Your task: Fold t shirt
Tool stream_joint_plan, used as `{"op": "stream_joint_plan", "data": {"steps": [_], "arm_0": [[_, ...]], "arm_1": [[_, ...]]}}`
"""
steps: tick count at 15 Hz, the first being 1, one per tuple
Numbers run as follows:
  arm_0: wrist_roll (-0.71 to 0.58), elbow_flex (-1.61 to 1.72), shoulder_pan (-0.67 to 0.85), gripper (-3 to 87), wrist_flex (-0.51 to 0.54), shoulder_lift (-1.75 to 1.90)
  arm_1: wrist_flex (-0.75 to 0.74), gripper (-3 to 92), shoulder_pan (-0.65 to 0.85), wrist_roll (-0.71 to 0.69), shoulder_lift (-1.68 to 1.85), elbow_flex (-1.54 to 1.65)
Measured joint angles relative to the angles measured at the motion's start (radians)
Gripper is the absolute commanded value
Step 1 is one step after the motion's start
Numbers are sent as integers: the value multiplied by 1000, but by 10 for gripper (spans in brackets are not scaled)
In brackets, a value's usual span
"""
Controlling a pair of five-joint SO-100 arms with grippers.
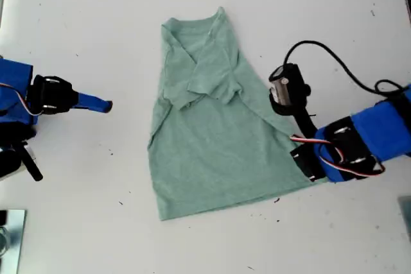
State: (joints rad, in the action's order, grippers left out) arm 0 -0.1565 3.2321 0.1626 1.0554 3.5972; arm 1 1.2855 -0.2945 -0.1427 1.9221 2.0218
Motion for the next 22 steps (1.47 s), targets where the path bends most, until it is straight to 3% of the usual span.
{"op": "stream_joint_plan", "data": {"steps": [3,5,7,8,9,12,15,19,20,22], "arm_0": [[0,0,-5,-2,0,0],[0,0,-5,-2,0,0],[0,0,-5,-2,0,0],[0,0,-5,-2,0,0],[0,0,-5,-2,0,0],[0,0,-5,-1,0,0],[0,0,-5,5,0,0],[0,0,-9,41,0,0],[0,0,-9,46,0,0],[0,2,-9,-1,0,0]], "arm_1": [[255,-23,40,-94,-109,-380],[321,-23,63,-160,-268,-646],[284,-22,91,-204,-437,-822],[212,24,100,-219,-482,-839],[132,187,103,-218,-491,-833],[-15,304,100,-218,-532,-808],[17,264,66,-218,-537,-810],[305,103,103,-235,-189,-621],[285,49,166,-252,-8,-431],[103,25,322,-278,443,101]]}}
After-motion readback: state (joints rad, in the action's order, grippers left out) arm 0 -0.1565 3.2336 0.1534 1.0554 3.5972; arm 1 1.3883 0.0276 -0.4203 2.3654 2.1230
